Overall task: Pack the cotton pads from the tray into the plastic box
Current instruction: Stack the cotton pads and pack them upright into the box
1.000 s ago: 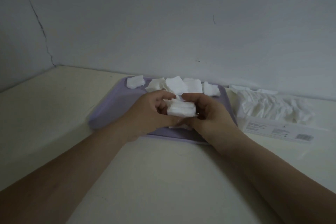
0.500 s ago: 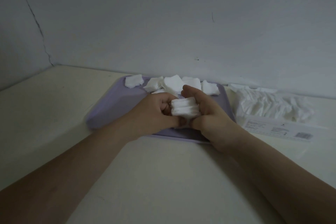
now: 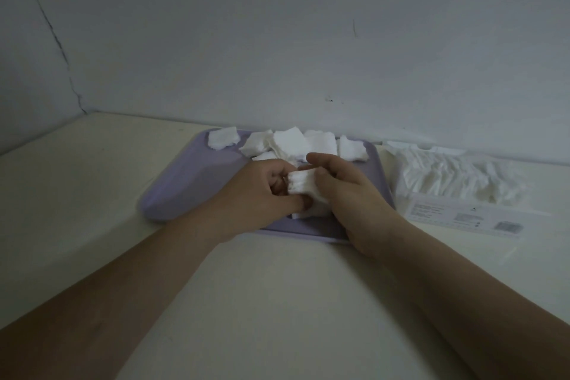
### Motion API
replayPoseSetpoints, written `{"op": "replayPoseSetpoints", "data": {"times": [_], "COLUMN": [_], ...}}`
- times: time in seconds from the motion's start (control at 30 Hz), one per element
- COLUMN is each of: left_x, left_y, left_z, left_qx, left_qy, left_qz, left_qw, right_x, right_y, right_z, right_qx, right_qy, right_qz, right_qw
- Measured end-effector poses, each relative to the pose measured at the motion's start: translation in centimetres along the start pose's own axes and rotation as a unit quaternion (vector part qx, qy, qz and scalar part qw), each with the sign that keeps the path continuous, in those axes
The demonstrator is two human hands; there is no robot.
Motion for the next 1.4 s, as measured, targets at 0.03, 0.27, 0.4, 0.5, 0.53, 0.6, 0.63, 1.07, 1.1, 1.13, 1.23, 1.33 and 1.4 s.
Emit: {"op": "replayPoseSetpoints", "data": {"times": [0.03, 0.27, 0.4, 0.5, 0.53, 0.6, 0.63, 1.07, 1.1, 1.13, 1.23, 1.33, 1.4], "left_x": [0.0, -0.1, -0.9, -1.2, -1.5, -1.7, -1.8, -1.3, -1.2, -1.1, -1.0, -0.9, -0.5], "left_y": [0.0, 0.2, -0.4, -0.8, -1.2, -1.1, -0.7, -1.2, -1.1, -1.0, -0.8, -1.0, -1.0], "left_z": [0.2, 2.2, 6.9, 6.8, 5.8, 4.4, 4.1, 3.1, 2.9, 2.8, 2.5, 2.5, 2.5], "left_qx": [0.003, 0.035, 0.013, -0.189, -0.235, -0.286, -0.294, -0.125, -0.126, -0.129, -0.135, -0.096, -0.059], "left_qy": [0.012, 0.054, 0.213, 0.214, 0.174, 0.121, 0.117, 0.087, 0.080, 0.070, 0.018, -0.050, -0.078], "left_qz": [0.000, 0.024, 0.014, -0.025, -0.033, -0.063, -0.077, 0.036, 0.039, 0.040, 0.046, 0.071, 0.094], "left_qw": [1.000, 0.998, 0.977, 0.958, 0.956, 0.948, 0.946, 0.988, 0.988, 0.988, 0.990, 0.992, 0.991], "right_x": [0.0, 0.3, 0.8, 1.0, 1.0, 1.0, 1.0, 1.2, 1.2, 1.1, 1.1, 1.1, 1.2], "right_y": [0.0, -0.2, -1.0, -1.5, -1.6, -1.6, -1.6, -1.3, -1.3, -1.2, -1.0, -1.1, -1.2], "right_z": [0.0, 1.1, 2.7, 3.3, 3.3, 3.1, 3.0, 2.2, 2.1, 2.1, 2.1, 2.6, 3.0], "right_qx": [-0.007, 0.087, 0.108, 0.142, 0.157, 0.180, 0.191, 0.180, 0.176, 0.172, 0.158, 0.142, 0.134], "right_qy": [-0.011, 0.026, 0.127, 0.167, 0.170, 0.165, 0.162, 0.116, 0.112, 0.110, 0.108, 0.133, 0.158], "right_qz": [0.001, 0.050, 0.063, 0.066, 0.065, 0.062, 0.062, 0.027, 0.025, 0.023, 0.022, 0.033, 0.039], "right_qw": [1.000, 0.995, 0.984, 0.973, 0.971, 0.968, 0.966, 0.977, 0.978, 0.979, 0.981, 0.980, 0.978]}}
Point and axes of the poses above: each hand's wrist, its own x-axis away from the middle knuckle, its own z-axis out of the back of the hand, y = z × x, the point moved 8 cm from there along -x, towards the middle knuckle, and after that the axes turned 1 degree about z, right-handed, at the moved point
